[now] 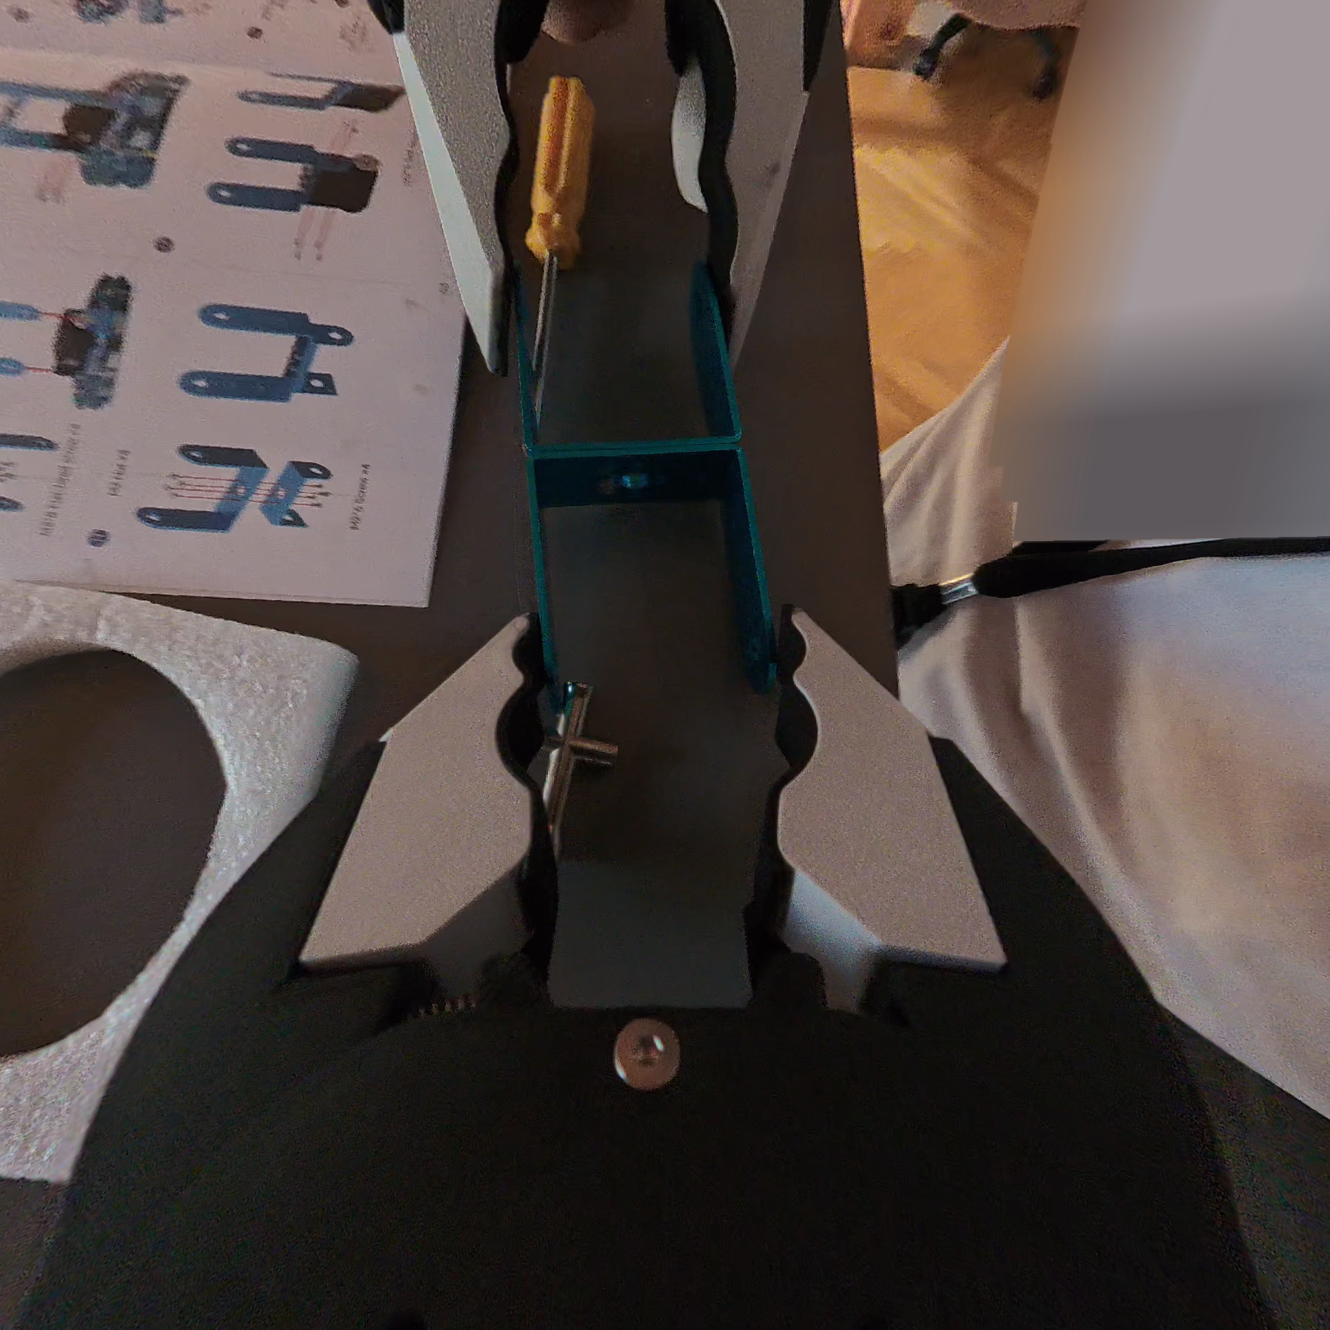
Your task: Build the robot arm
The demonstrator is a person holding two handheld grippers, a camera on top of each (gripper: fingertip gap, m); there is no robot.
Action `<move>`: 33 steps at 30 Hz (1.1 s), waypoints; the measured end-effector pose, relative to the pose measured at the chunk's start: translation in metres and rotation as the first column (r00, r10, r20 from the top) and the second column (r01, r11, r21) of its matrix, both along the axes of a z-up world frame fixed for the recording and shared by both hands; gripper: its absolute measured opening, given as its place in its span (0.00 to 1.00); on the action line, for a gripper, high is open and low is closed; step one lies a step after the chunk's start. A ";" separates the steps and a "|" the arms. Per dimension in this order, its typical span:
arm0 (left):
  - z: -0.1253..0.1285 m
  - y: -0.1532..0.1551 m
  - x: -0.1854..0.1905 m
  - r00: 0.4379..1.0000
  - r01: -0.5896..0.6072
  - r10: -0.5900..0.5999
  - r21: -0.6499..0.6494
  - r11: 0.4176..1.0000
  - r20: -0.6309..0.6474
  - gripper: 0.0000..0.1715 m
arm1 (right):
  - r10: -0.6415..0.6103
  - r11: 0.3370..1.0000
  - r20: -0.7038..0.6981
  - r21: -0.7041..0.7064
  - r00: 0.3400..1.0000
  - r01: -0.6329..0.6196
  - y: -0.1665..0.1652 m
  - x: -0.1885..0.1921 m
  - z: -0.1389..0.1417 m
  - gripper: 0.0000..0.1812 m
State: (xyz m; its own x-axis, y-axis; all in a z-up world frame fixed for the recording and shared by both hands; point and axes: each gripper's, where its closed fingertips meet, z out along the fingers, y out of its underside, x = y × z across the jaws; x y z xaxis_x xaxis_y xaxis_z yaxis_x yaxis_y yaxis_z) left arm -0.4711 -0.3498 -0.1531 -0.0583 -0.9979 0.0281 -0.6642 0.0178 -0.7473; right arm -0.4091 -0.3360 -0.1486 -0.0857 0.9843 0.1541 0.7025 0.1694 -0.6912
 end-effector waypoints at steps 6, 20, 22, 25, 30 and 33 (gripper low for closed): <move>0.022 0.013 -0.005 0.999 -0.009 0.019 -0.250 0.968 0.037 0.24 | 0.060 0.998 0.027 -0.039 0.998 -0.059 0.004 0.002 -0.006 0.36; 0.006 0.040 0.009 0.969 -0.220 0.237 0.210 0.953 -0.062 0.00 | -0.795 0.594 -0.006 -0.213 0.607 0.776 0.009 -0.023 0.012 0.18; 0.015 0.043 0.008 0.963 -0.256 0.269 0.257 0.932 -0.013 0.00 | -0.828 0.545 0.042 -0.180 0.560 0.819 0.013 -0.022 0.001 0.08; 0.017 0.040 0.004 0.959 -0.280 0.283 0.253 0.926 0.025 0.01 | -0.842 0.531 0.042 -0.118 0.539 0.839 0.016 -0.025 0.003 0.04; 0.045 0.023 0.002 0.954 -0.241 0.237 0.000 0.971 0.186 0.15 | -0.837 0.525 -0.101 0.133 0.538 0.841 0.030 -0.020 0.040 0.02; 0.091 0.033 -0.001 0.890 -0.209 0.281 -0.227 0.951 0.358 0.28 | -0.738 0.496 -0.230 0.454 0.635 0.741 0.042 -0.015 0.086 0.02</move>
State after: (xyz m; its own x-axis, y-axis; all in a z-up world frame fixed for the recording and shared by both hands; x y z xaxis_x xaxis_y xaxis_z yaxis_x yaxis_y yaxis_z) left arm -0.4722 -0.3171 -0.0623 0.1449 -0.9621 0.2308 -0.2930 -0.2646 -0.9188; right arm -0.4238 -0.2938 -0.0622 0.6408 0.4803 0.5989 0.7236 -0.1173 -0.6801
